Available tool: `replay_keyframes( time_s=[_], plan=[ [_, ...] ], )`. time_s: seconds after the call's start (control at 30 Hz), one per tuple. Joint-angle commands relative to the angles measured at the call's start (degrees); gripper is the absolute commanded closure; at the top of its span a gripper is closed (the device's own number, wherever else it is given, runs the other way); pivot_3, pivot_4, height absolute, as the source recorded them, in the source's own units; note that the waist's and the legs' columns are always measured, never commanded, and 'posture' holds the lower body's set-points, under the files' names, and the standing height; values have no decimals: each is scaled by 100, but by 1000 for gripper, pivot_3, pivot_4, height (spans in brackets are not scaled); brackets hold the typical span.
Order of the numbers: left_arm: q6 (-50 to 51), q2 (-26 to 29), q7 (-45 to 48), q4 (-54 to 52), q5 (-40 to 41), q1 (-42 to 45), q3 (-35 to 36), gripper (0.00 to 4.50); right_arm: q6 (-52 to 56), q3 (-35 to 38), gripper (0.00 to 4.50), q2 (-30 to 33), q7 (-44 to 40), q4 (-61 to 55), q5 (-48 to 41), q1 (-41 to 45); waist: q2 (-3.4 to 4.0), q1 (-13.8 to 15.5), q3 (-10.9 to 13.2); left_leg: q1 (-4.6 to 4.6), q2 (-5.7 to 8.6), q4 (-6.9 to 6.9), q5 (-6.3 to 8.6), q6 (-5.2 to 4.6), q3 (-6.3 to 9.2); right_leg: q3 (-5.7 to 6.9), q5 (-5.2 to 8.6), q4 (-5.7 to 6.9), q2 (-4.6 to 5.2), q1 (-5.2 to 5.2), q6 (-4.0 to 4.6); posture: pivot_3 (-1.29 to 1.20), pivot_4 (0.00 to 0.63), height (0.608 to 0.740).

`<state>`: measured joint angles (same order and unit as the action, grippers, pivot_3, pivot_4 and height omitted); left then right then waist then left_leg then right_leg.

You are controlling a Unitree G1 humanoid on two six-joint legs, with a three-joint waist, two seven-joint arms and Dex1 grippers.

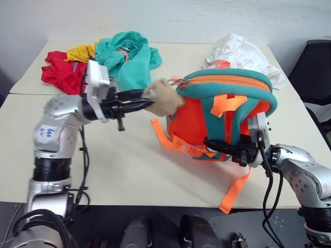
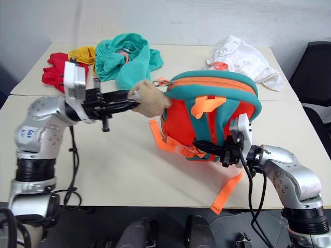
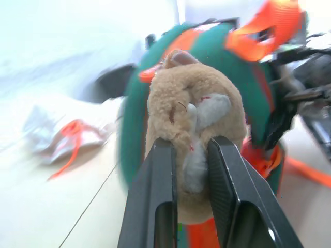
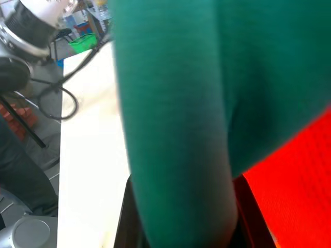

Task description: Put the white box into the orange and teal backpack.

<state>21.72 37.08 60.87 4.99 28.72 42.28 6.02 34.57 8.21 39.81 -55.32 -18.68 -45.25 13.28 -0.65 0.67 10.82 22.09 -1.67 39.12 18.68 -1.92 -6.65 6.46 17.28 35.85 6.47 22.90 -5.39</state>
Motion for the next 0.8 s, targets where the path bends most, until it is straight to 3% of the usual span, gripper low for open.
replay_keyframes(
  time_s=[0.03, 0.1, 0.27, 0.4, 0.53, 0.57, 0.67, 0.8],
  plan=[
    [-156, 0, -472, 738, -534, 148, -57, 4025, -124, 408, 4473, -101, 236, -197, -127, -108, 0, 4, 0, 0, 0, 0, 0, 0, -1, 2, 0, 0, 0, 0, 0, 0, 150, 740],
    [-135, -135, -570, 998, -676, 192, -206, 4025, -126, 505, 4473, -171, 376, -230, -179, -165, -1, 36, 0, 2, 1, 0, 1, -1, -2, 1, 0, -2, 1, 0, 0, 0, 150, 740],
    [-927, -783, -290, 1410, -1495, -137, -1390, 4025, -219, 539, 4473, -339, 557, -533, -172, -581, -2, 89, -1, 6, 4, -1, 2, -3, -4, 2, 0, -6, 1, 2, 0, 0, 150, 740],
    [-864, -1033, -407, 1208, -1503, -360, -1401, 4025, -270, 532, 4473, -465, 633, -482, -146, -561, -2, 66, -1, 5, 3, 4, 3, -6, -14, 9, -3, -1, -1, 5, -4, 0, 150, 740],
    [-379, -861, -384, 642, -1293, -817, -1221, 4025, -433, 567, 4473, -526, 609, -358, -74, -543, -1, 54, -1, 2, -2, 2, 3, -6, -13, -10, -2, 1, 1, 6, -4, 0, 150, 740],
    [-178, -770, -418, 541, -1237, -918, -1135, 3325, -533, 567, 4473, -523, 576, -322, 2, -537, -1, 55, -1, 2, -2, 1, 3, -6, -12, -15, -2, 0, 2, 7, -4, 0, 150, 740],
    [78, -332, -270, 169, -994, -1272, -719, 2331, -859, 621, 3361, -265, 224, -213, 281, -657, -1, 28, -1, 2, -2, 1, 3, -6, -12, -20, -2, 1, 4, 7, -4, 0, 150, 740],
    [-9, 366, 254, -215, -467, -1901, 56, 1152, -1101, 1243, 2124, 213, -268, -88, 279, -1073, 0, -18, -1, 3, -6, -4, 4, -4, -12, -22, -1, -1, 13, 13, -2, 0, 150, 740]
  ],
)
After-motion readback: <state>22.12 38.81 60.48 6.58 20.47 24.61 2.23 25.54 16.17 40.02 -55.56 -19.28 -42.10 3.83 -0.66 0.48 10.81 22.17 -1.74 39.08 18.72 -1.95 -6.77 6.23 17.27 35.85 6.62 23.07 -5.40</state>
